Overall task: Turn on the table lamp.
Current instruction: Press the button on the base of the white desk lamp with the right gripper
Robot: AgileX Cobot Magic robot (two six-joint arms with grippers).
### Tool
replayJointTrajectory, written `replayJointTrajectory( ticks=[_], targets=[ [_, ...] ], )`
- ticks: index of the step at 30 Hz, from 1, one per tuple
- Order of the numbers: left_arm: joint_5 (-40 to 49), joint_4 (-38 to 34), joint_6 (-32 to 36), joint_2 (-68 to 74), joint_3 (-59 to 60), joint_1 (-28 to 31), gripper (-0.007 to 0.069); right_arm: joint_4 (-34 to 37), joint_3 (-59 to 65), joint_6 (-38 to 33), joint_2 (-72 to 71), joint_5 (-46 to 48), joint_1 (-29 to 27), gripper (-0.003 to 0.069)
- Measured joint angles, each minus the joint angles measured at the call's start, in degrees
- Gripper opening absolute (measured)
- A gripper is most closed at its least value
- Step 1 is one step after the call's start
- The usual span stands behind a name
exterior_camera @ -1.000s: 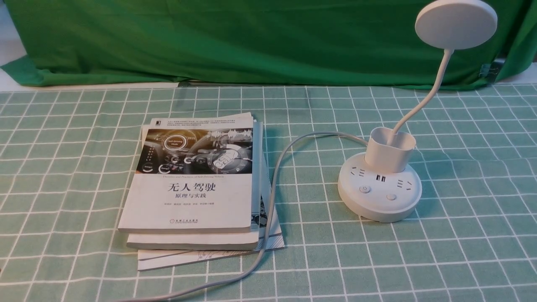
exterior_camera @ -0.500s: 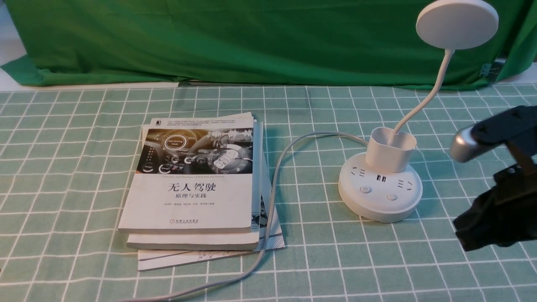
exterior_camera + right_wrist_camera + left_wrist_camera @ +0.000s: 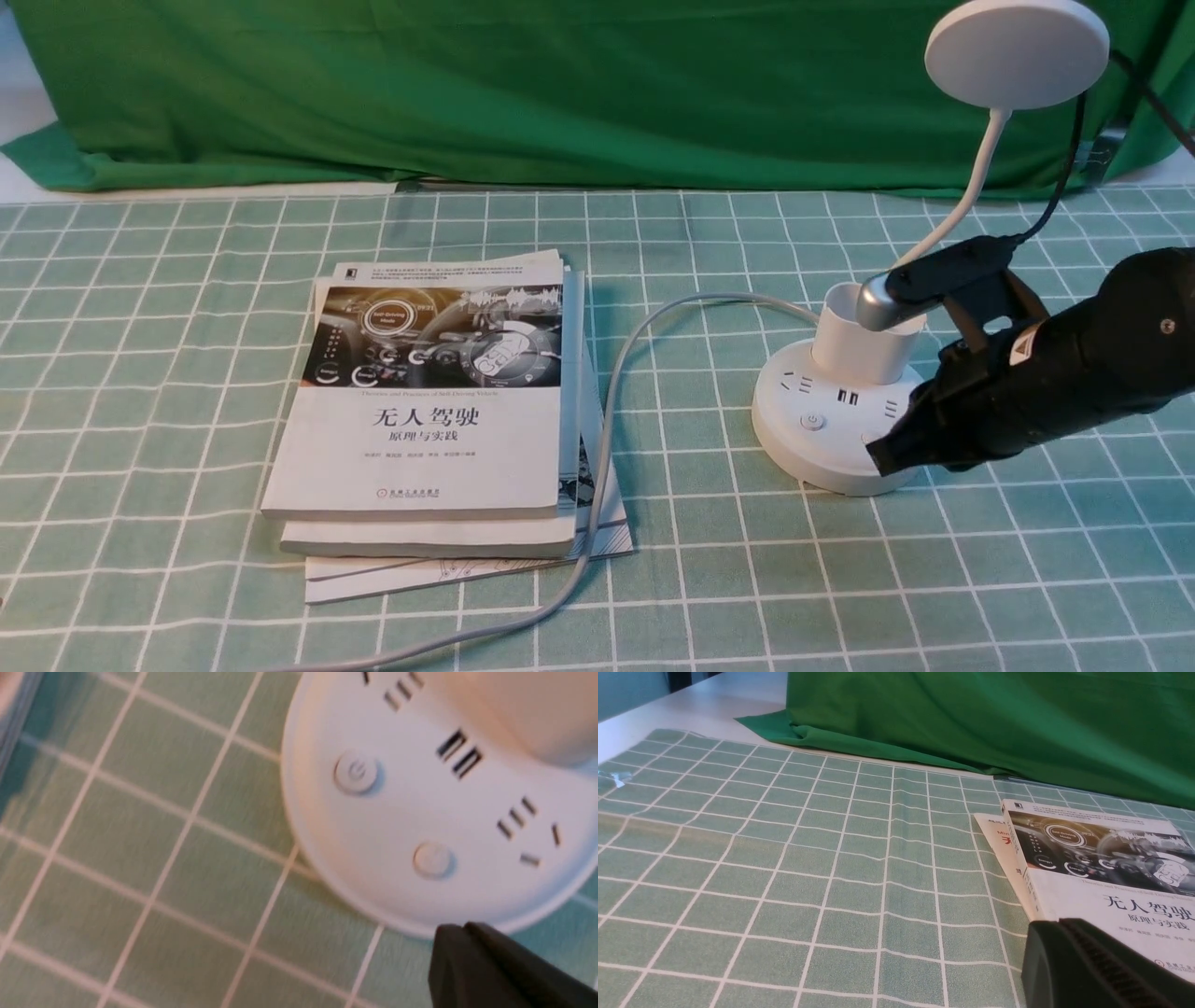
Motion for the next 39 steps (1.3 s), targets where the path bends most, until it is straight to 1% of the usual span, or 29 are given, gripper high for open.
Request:
replayJointTrajectory(
  ticks=[4,9,23,29,34,36,39],
  targets=[
    [0.0,0.0,0.0,0.0,0.0,0.0,0.0021,0.1,-0.9,0.0,2.9,-3.6,0.0,0.0031],
    [0.0,0.0,0.0,0.0,0.0,0.0,0.0021,0.2,-1.3,0.0,5.2,-5.5,0.0,0.0034],
    [0.0,0.0,0.0,0.0,0.0,0.0,0.0021,0.4,-2.2,0.4,8.0,-5.6,0.0,0.0040],
    [0.0,0.0,0.0,0.0,0.0,0.0,0.0021,0.5,-3.0,0.5,8.8,-4.0,0.0,0.0041],
    [0.0,0.0,0.0,0.0,0.0,0.0,0.0021,0.4,-1.9,1.8,5.2,-1.8,0.0,0.0045],
    [0.0,0.0,0.0,0.0,0.0,0.0,0.0021,0.4,-0.6,2.0,-1.0,-0.8,0.0,0.0048],
    [0.0,0.0,0.0,0.0,0.0,0.0,0.0021,0.4,1.7,2.0,-11.9,-3.0,0.0,0.0054]
  ],
)
